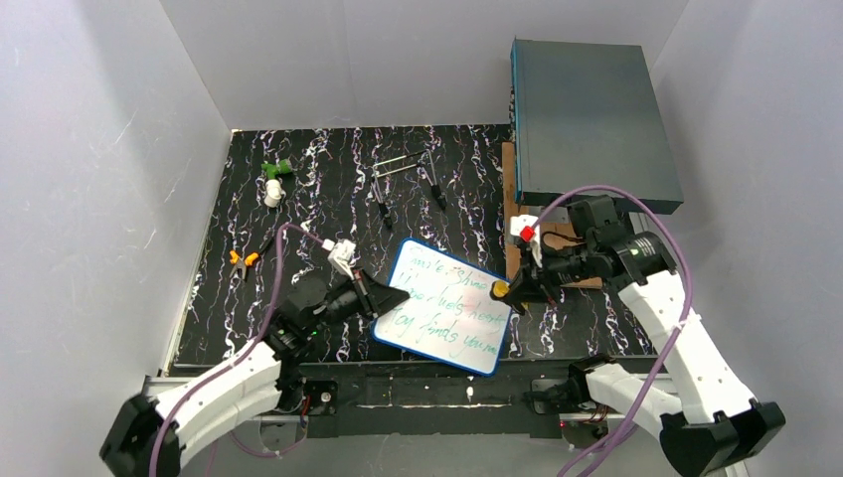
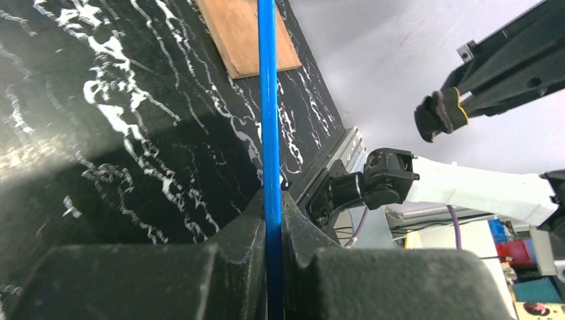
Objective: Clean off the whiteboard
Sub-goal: Erase the whiteboard at the center of the board.
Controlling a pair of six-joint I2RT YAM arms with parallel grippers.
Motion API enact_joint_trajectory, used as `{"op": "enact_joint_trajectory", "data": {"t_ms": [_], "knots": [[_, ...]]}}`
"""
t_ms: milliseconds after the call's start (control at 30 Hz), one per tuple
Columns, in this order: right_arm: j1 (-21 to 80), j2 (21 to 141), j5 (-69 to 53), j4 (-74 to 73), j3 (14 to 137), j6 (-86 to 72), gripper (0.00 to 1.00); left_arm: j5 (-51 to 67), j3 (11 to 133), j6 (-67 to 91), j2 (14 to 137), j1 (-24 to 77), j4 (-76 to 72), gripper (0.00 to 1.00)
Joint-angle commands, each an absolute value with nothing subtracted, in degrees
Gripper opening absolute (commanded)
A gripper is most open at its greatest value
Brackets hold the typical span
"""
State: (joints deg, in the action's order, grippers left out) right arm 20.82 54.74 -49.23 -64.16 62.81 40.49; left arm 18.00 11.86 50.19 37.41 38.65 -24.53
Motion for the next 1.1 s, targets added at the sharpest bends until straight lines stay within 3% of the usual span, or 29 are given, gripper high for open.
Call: {"op": "enact_joint_trajectory", "data": {"t_ms": [0, 267, 467, 633, 833, 967, 1067], "knots": [[25.17, 58.36, -41.76, -56.92, 66.75, 35.26, 0.01, 5.20, 14.03, 45.68, 46.95, 46.16, -45.36, 0.00], [39.97, 67.63, -19.25, -49.29, 70.83, 32.22, 0.01, -6.39, 12.47, 39.87, 61.98, 58.79, -61.10, 0.00], [42.61, 70.97, -12.94, -43.94, 72.88, 26.38, 0.01, -9.35, 10.59, 37.62, 68.05, 61.50, -65.89, 0.00], [44.50, 72.77, -11.16, -40.45, 72.42, 23.01, 0.01, -10.46, 11.83, 39.36, 69.19, 62.70, -62.90, 0.00], [56.66, 78.82, -4.58, -38.49, 72.87, 24.87, 0.01, -12.95, 11.94, 40.99, 70.56, 63.46, -62.69, 0.00], [55.88, 79.22, 4.42, -34.34, 72.73, 23.07, 0.01, -15.47, 9.54, 41.40, 66.60, 63.46, -62.28, 0.00], [51.98, 78.66, 3.44, -33.85, 72.76, 21.36, 0.01, -16.45, 7.78, 41.48, 64.20, 63.46, -61.04, 0.00]]}}
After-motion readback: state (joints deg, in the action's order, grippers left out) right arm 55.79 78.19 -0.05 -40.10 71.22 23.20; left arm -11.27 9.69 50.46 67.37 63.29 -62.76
